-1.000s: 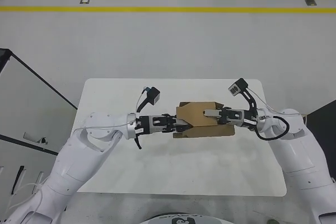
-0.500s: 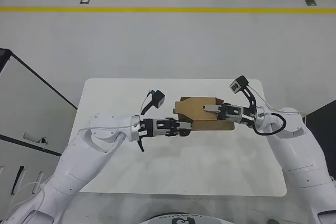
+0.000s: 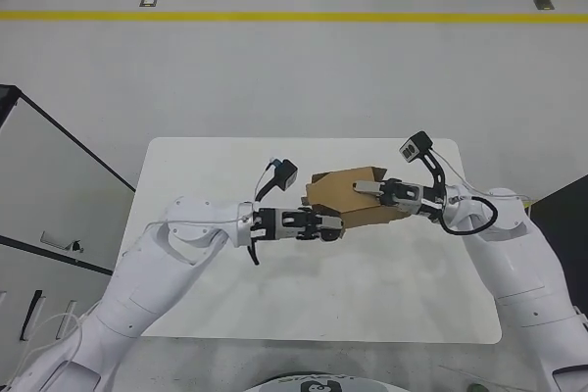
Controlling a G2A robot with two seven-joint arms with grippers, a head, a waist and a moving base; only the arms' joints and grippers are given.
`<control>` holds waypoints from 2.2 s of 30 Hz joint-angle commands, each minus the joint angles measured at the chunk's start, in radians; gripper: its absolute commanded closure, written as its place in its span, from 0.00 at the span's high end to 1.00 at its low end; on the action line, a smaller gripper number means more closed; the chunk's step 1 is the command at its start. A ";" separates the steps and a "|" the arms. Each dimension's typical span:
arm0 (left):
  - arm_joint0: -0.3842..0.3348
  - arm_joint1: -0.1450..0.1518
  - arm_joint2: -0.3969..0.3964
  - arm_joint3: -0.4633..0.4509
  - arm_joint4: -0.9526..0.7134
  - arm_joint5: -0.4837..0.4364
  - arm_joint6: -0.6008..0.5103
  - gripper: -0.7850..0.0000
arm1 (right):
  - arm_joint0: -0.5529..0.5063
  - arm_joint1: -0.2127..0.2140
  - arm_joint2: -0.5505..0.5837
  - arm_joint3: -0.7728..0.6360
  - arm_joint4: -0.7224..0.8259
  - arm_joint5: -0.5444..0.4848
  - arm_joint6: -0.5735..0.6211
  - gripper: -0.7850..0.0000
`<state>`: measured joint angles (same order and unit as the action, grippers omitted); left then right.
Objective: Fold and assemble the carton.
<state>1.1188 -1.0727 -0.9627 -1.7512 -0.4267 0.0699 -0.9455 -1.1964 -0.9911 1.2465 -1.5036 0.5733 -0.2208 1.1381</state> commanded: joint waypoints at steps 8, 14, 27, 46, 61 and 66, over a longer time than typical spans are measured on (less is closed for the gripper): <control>0.019 0.005 -0.024 -0.008 0.013 0.007 -0.005 0.00 | 0.004 -0.004 0.004 0.011 0.019 -0.004 -0.019 0.00; 0.020 0.003 -0.014 -0.017 0.021 0.009 0.001 0.00 | 0.005 -0.006 0.002 0.010 0.021 -0.003 -0.029 0.00; 0.039 0.011 -0.068 -0.023 0.055 0.008 0.026 0.00 | -0.026 -0.005 0.025 -0.009 0.044 -0.010 0.000 0.00; 0.069 0.022 -0.132 -0.050 0.074 -0.009 0.049 0.00 | -0.063 0.006 0.052 -0.045 0.054 -0.033 0.146 0.00; 0.054 0.019 -0.141 -0.031 0.074 -0.010 0.058 0.00 | -0.024 0.004 0.028 -0.015 0.062 -0.043 0.231 0.00; 0.048 0.017 -0.138 -0.024 0.072 -0.009 0.056 0.00 | -0.013 0.002 0.016 -0.003 0.064 -0.049 0.250 0.00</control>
<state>1.1679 -1.0548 -1.1019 -1.7755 -0.3534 0.0619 -0.8893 -1.2109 -0.9888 1.2641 -1.5079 0.6377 -0.2691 1.3852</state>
